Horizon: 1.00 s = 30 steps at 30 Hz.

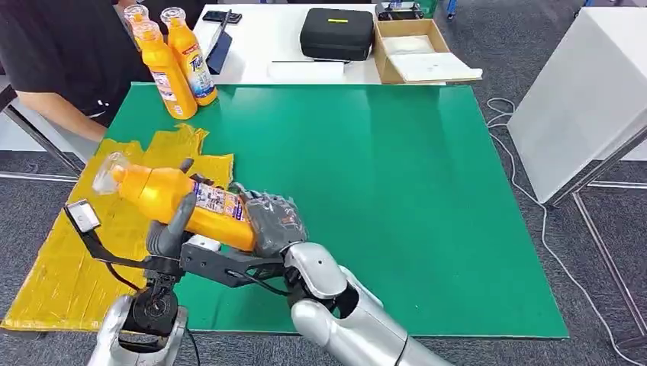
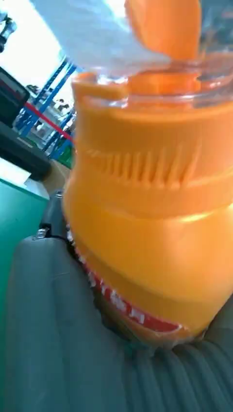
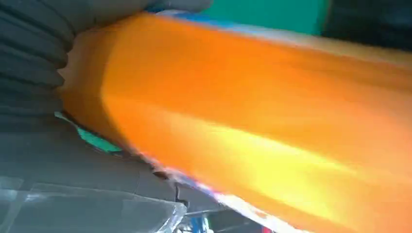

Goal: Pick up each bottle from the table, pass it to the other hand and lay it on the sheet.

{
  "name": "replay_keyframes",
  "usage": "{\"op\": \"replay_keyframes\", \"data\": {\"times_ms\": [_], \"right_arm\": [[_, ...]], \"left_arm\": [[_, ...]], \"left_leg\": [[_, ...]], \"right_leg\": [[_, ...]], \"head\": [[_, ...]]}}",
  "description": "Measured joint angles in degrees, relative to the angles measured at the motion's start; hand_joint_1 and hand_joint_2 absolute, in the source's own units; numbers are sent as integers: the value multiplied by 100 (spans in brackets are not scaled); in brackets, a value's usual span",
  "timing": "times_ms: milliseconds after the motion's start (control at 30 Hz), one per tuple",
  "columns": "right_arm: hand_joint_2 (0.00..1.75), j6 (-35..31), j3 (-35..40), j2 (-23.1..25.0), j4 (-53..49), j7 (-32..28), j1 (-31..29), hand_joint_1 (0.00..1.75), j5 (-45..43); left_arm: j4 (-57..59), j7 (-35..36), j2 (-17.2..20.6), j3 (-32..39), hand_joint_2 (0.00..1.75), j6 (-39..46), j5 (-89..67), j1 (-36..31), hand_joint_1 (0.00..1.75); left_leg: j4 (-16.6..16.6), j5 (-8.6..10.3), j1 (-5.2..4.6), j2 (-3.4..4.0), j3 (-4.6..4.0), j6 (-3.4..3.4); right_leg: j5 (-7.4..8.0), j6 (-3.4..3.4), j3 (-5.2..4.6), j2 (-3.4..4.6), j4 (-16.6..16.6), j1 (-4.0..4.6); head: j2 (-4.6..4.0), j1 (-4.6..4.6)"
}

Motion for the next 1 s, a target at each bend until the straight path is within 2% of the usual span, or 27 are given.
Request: {"op": "replay_keyframes", "data": {"times_ms": [267,867,933,1000], "right_arm": [[0,147,-995,-827,-1000,-138,490,0,298],[0,-214,-2119,-1380,-2517,-315,765,0,262],[0,-254,-2340,-1474,-2768,-308,848,0,335],[0,-185,-2611,-1557,-3039,-280,958,0,440]], "left_arm": [[-76,20,55,785,175,-276,302,148,175],[385,406,304,1015,175,-641,1469,120,175],[558,-71,374,1015,175,-237,794,-84,175],[695,-782,455,988,175,739,-830,-530,175]], "left_leg": [[1,-1,-1,-6,-3,2],[3,0,0,-12,-1,1],[3,1,0,-17,-2,1],[6,4,1,-16,-5,0]], "right_leg": [[0,0,1,-4,-1,-1],[0,0,0,-11,-2,0],[0,0,-1,-13,-1,0],[3,1,-4,-13,-1,1]], "head": [[0,0],[0,0],[0,2],[0,-2]]}}
